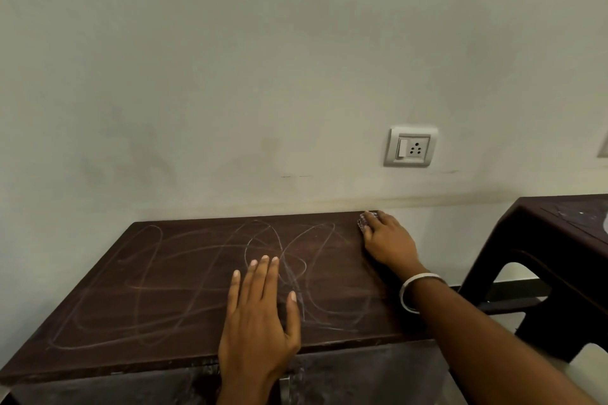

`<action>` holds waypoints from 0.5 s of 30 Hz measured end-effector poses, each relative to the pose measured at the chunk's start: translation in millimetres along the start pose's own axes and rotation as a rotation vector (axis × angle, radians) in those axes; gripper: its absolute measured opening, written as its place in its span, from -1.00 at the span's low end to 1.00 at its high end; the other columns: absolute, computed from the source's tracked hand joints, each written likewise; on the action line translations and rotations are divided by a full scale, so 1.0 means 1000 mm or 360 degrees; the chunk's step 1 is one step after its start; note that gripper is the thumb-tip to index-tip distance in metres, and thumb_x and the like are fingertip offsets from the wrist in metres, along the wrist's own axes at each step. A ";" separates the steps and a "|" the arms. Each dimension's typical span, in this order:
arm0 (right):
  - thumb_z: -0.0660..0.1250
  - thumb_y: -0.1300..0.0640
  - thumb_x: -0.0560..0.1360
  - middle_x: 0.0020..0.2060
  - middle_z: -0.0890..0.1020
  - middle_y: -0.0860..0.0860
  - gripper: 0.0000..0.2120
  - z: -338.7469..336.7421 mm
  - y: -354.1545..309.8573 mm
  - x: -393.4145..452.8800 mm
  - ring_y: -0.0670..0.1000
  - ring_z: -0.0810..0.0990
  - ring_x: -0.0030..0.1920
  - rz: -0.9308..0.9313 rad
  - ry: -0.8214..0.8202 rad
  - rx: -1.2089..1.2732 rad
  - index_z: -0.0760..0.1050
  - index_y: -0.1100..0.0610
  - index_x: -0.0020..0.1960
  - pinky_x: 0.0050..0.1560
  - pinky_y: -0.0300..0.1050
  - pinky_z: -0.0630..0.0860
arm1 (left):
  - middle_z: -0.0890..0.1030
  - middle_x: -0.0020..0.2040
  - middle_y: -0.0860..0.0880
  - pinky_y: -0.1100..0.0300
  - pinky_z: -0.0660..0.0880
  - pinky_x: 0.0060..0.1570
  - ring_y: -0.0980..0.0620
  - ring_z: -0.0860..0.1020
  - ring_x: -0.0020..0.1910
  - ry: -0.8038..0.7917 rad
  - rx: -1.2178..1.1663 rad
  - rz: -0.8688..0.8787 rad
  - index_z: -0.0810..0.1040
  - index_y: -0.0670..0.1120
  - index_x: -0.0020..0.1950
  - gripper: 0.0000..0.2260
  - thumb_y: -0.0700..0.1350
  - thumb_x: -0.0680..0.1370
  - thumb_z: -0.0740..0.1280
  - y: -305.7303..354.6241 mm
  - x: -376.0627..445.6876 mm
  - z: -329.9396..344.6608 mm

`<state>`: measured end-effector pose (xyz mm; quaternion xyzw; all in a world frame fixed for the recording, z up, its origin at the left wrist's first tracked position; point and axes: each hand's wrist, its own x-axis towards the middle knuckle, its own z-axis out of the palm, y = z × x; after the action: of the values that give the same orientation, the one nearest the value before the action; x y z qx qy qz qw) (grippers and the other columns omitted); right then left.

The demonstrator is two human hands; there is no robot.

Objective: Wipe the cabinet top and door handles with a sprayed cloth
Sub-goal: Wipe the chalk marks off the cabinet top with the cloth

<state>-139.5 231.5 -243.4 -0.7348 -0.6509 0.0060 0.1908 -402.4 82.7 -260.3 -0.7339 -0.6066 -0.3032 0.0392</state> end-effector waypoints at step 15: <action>-0.01 -0.08 0.64 0.56 0.17 0.06 -0.51 0.003 -0.037 -0.035 0.06 0.10 0.55 -0.0167 -0.0063 -0.0021 0.15 -0.03 0.56 0.55 -0.02 0.04 | 0.23 0.53 -0.01 0.01 -0.06 0.53 0.08 0.07 0.53 0.0014 0.0019 0.0041 0.18 -0.06 0.54 -0.38 0.19 0.55 -0.11 -0.001 -0.002 0.001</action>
<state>-181.1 201.2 -243.7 -0.7007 -0.6921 0.0064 0.1731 -403.1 81.5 -262.6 -0.7400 -0.5988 -0.3021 0.0502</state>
